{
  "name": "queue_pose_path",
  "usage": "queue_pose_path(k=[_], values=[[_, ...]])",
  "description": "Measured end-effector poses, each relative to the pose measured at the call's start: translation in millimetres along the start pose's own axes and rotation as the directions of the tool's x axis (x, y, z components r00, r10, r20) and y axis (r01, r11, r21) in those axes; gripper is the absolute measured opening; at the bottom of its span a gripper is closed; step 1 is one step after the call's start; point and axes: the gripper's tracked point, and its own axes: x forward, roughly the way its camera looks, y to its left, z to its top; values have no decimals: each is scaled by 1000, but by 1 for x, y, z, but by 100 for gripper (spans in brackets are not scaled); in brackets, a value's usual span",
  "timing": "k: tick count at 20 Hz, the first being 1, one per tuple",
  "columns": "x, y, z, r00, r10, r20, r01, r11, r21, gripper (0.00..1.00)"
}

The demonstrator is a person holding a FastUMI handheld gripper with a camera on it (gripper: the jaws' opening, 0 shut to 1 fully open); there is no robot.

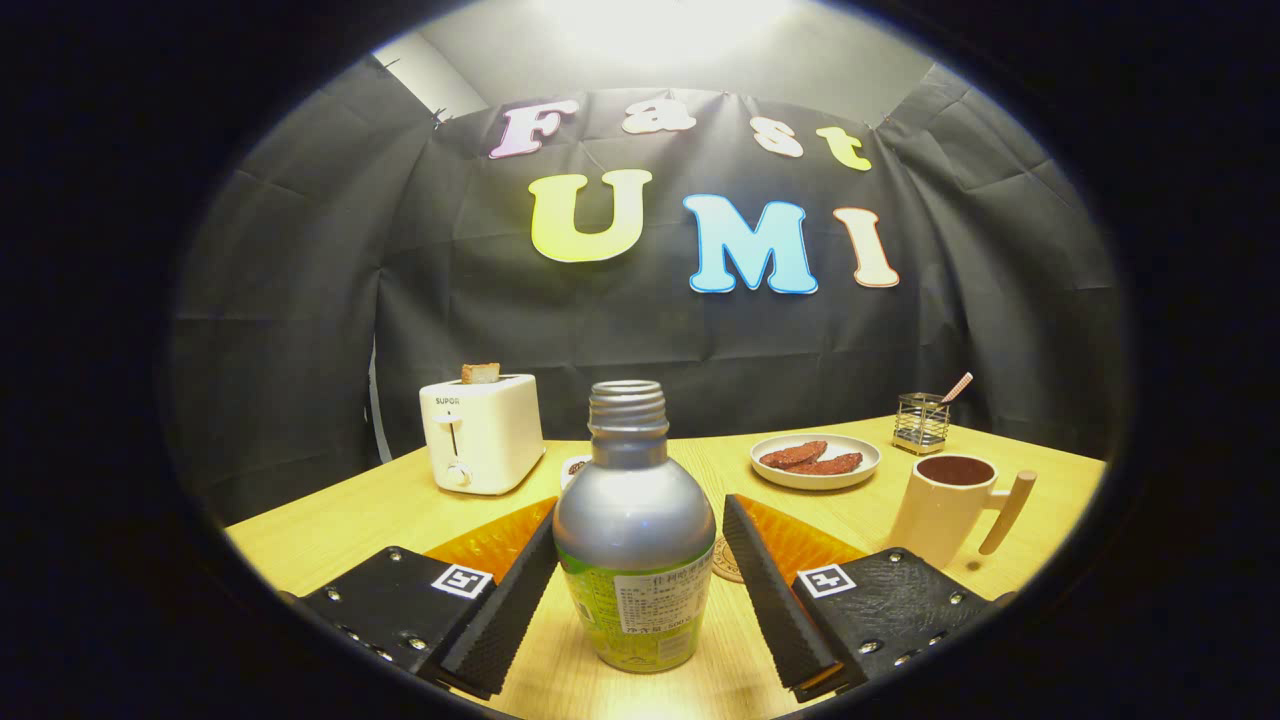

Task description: Take the bottle from table, then pour the juice into the cup, finally place the bottle on the coaster

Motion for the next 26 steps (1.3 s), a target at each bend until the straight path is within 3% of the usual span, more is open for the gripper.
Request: queue_pose_path(k=[3,6,9,14,19,26], values=[[1,4,-1,1000,7,13,-7,1000,-7,94],[4,-1,-3,1000,-22,0,22,999,-25,82],[2,-7,2,998,-59,-13,58,998,-12,78],[5,-26,30,997,-69,27,64,988,141,78],[12,-48,51,996,-36,86,-3,910,415,78],[25,-76,51,995,-40,90,-23,793,609,78]])
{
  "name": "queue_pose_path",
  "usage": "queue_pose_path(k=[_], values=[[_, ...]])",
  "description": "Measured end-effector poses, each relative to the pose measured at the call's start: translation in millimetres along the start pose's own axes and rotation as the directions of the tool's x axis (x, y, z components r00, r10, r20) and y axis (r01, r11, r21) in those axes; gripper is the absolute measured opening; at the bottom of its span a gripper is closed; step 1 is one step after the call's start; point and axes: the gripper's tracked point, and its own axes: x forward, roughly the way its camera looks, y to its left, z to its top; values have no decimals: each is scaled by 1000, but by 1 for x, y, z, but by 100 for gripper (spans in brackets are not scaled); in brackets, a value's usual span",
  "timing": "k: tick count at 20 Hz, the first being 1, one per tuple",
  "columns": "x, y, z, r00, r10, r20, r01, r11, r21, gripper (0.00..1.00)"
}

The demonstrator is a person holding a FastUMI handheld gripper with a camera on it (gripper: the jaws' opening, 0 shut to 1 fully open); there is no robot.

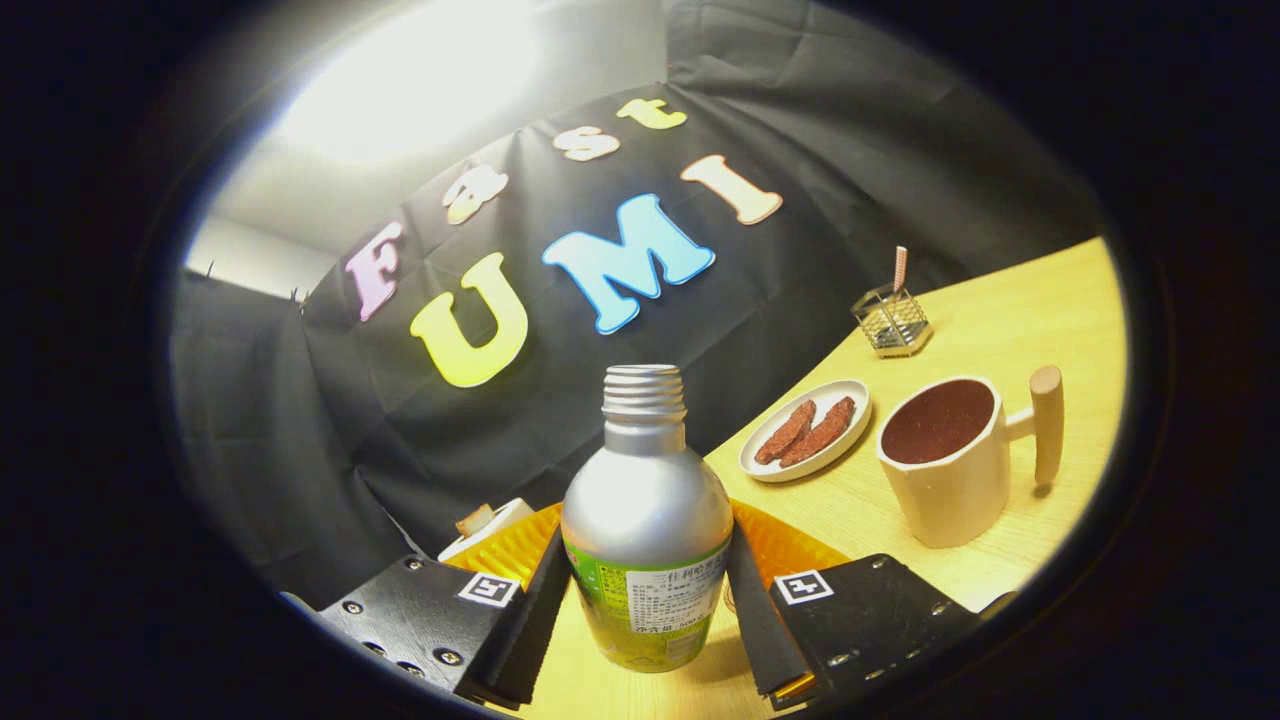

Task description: Take the bottle from table, then pour the juice into the cup, finally place the bottle on the coaster

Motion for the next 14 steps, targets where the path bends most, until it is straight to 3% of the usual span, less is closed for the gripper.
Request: queue_pose_path(k=[6,10,14], values=[[10,-2,16,999,32,36,-38,984,175,78],[17,-1,26,995,61,79,-85,935,345,78],[23,-11,22,995,40,86,-75,885,460,78]])
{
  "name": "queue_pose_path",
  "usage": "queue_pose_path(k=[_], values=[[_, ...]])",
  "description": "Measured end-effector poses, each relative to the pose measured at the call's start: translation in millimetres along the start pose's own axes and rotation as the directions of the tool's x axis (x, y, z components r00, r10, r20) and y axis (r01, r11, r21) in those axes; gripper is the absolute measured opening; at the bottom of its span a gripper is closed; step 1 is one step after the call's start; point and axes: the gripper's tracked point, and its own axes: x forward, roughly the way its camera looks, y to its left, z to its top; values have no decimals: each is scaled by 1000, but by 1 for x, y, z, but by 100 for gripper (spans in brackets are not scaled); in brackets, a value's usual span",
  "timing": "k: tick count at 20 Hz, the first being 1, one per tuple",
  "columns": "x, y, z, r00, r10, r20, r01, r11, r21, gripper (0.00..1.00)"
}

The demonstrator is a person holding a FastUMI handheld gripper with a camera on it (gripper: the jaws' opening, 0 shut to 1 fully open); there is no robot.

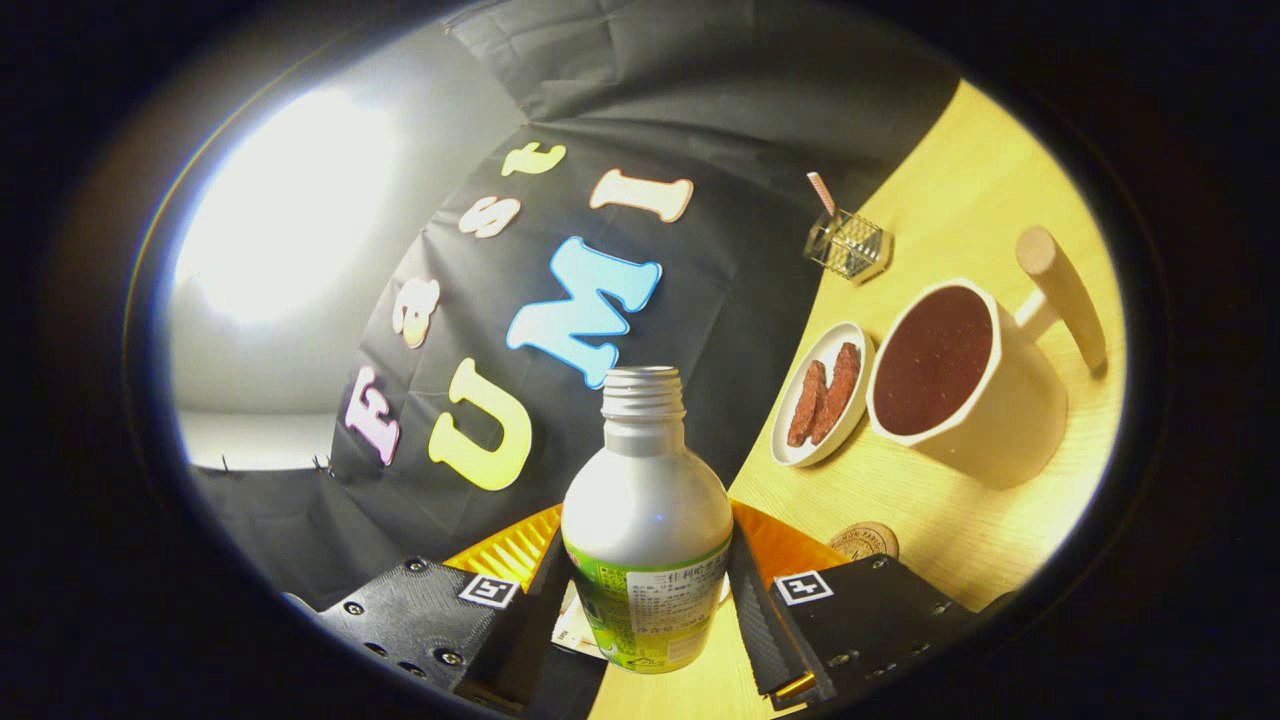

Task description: Take the bottle from table, then pour the juice into the cup, finally place the bottle on the coaster

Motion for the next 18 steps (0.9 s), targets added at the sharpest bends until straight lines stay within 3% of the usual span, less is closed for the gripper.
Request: queue_pose_path(k=[7,18], values=[[4,0,4,998,17,64,-33,965,259,78],[9,-1,8,992,14,129,-70,896,438,77]])
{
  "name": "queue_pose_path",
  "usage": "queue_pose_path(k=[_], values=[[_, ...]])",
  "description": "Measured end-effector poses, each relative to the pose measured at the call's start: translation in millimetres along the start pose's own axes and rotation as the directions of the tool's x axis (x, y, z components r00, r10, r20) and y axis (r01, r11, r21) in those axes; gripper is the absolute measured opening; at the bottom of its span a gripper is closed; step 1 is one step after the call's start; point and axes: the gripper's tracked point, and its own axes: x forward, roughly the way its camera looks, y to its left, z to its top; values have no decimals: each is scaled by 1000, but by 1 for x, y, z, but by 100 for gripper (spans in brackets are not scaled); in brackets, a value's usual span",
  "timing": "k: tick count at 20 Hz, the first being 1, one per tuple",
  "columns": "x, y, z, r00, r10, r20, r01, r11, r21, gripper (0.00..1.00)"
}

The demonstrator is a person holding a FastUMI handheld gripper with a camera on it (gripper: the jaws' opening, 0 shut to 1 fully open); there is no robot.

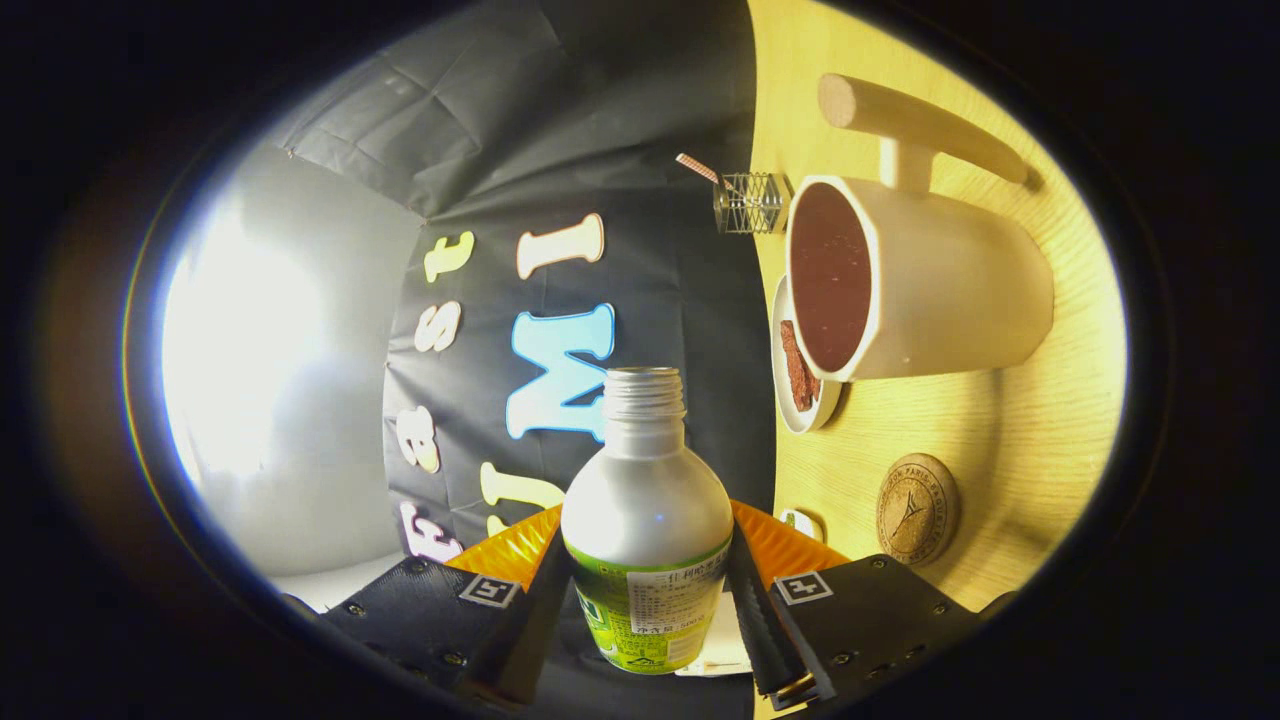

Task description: Take the bottle from table, then pour the juice into the cup, finally place the bottle on the coaster

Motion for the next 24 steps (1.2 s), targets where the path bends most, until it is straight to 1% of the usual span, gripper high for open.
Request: queue_pose_path(k=[2,4,8,14,24], values=[[-1,0,-1,1000,8,11,-9,999,36,77],[0,-1,-1,1000,3,17,-3,999,45,77],[1,1,0,999,21,36,-24,996,83,77],[3,1,4,998,23,61,-31,991,133,77],[6,9,2,997,43,61,-51,988,146,77]])
